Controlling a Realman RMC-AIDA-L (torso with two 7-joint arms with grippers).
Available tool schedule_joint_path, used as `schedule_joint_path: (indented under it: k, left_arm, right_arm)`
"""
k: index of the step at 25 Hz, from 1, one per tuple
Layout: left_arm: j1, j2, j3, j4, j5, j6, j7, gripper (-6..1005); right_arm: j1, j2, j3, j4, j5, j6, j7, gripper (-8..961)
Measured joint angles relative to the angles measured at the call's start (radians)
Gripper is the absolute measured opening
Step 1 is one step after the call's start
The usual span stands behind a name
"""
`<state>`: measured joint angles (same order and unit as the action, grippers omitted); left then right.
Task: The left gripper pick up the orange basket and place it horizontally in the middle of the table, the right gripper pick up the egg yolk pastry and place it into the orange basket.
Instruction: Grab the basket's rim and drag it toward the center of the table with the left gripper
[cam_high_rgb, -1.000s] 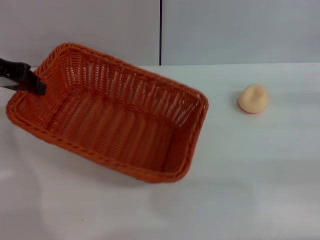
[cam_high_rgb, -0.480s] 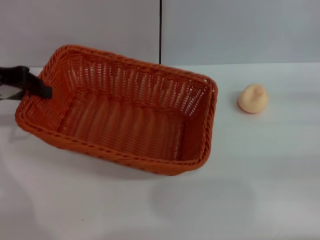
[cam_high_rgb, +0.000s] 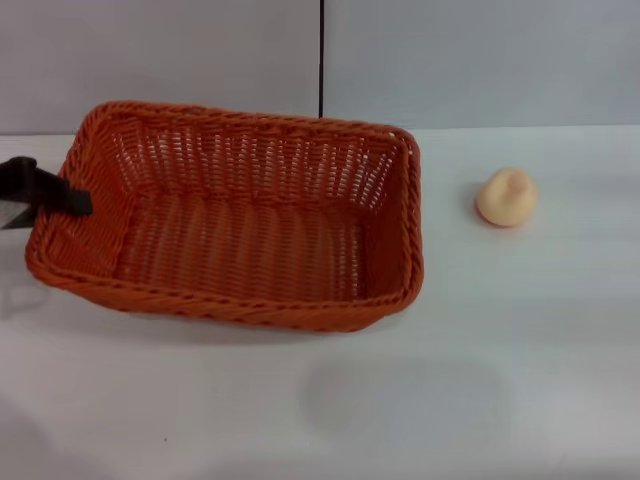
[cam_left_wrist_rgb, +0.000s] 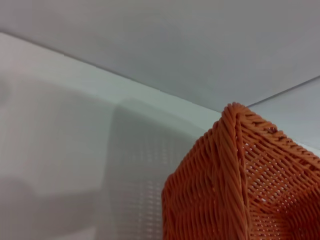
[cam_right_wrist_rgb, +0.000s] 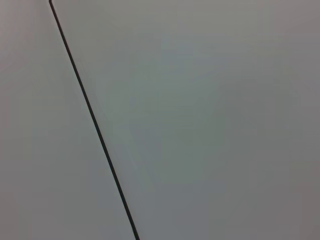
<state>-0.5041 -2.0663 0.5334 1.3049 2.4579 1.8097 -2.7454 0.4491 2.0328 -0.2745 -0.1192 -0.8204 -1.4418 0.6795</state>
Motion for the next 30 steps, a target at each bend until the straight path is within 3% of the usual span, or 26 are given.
schedule_joint_path:
  k: [13, 21, 30]
  left_arm:
    - [0.159, -0.004, 0.189, 0.007, -0.183, -0.084, -0.014, 236]
    - [0.193, 0.001, 0.275, -0.005, -0.262, -0.103, -0.008, 264]
    - [0.197, 0.001, 0.300, -0.006, -0.273, -0.081, -0.005, 312]
  right_arm:
    - [0.027, -0.002, -0.011, 0.004, -0.007, 0.012, -0.005, 583]
    - [0.026, 0.000, -0.013, 0.004, -0.009, 0.014, -0.003, 583]
    - [0.026, 0.001, -0.013, 0.004, -0.010, 0.014, -0.001, 583]
